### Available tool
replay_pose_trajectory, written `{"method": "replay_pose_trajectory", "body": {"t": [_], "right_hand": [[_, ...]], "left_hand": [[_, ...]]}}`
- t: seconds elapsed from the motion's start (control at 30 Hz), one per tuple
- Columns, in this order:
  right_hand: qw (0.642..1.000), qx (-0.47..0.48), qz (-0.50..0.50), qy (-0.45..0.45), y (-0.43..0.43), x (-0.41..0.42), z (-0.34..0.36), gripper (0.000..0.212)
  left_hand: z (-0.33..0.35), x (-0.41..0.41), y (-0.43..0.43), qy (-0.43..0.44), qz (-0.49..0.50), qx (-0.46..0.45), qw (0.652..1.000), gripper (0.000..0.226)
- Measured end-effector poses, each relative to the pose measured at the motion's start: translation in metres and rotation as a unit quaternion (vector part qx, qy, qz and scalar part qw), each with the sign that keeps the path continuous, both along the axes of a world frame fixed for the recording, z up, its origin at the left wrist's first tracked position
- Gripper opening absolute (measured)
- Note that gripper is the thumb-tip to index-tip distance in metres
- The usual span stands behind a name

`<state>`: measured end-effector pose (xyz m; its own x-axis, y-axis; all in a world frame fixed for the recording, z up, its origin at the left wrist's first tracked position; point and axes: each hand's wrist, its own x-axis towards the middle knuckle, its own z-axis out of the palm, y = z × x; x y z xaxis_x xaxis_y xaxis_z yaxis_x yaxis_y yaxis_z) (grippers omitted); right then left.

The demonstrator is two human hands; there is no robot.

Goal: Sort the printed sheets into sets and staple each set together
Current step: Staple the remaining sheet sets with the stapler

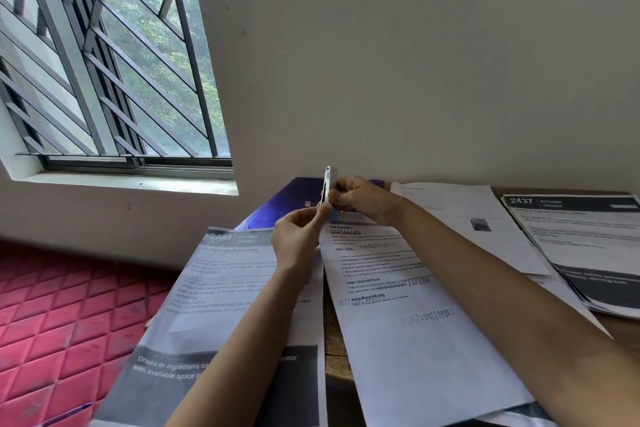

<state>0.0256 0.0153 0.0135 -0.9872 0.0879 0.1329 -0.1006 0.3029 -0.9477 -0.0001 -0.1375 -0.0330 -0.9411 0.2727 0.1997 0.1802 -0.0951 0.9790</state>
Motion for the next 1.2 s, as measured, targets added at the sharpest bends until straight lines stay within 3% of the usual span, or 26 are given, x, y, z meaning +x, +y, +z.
{"method": "replay_pose_trajectory", "body": {"t": [0.13, 0.23, 0.5, 0.63, 0.87, 1.07, 1.2], "right_hand": [[1.000, -0.010, -0.007, 0.001, 0.003, -0.002, -0.005, 0.015], [0.999, -0.032, 0.002, -0.003, 0.004, -0.004, -0.007, 0.014], [1.000, -0.017, -0.013, 0.007, 0.002, -0.010, -0.013, 0.010], [0.999, -0.029, -0.013, 0.007, 0.002, -0.008, -0.012, 0.011], [0.997, -0.072, -0.010, -0.009, 0.010, -0.003, -0.005, 0.012], [0.988, -0.145, -0.038, 0.039, 0.012, 0.001, 0.004, 0.014], [0.991, -0.131, -0.023, 0.020, 0.012, 0.003, 0.002, 0.013]], "left_hand": [[0.001, 0.003, 0.000, 0.086, 0.016, -0.055, 0.995, 0.030], [0.001, 0.004, 0.001, 0.122, 0.032, -0.088, 0.988, 0.021], [0.002, 0.004, 0.004, 0.143, 0.065, -0.110, 0.982, 0.008], [0.000, 0.001, 0.004, 0.121, 0.048, -0.098, 0.987, 0.008], [-0.002, 0.001, 0.002, 0.040, -0.015, -0.049, 0.998, 0.030], [-0.004, -0.004, 0.003, -0.037, -0.034, -0.020, 0.999, 0.028], [-0.003, -0.002, 0.002, -0.050, -0.039, -0.016, 0.998, 0.019]]}}
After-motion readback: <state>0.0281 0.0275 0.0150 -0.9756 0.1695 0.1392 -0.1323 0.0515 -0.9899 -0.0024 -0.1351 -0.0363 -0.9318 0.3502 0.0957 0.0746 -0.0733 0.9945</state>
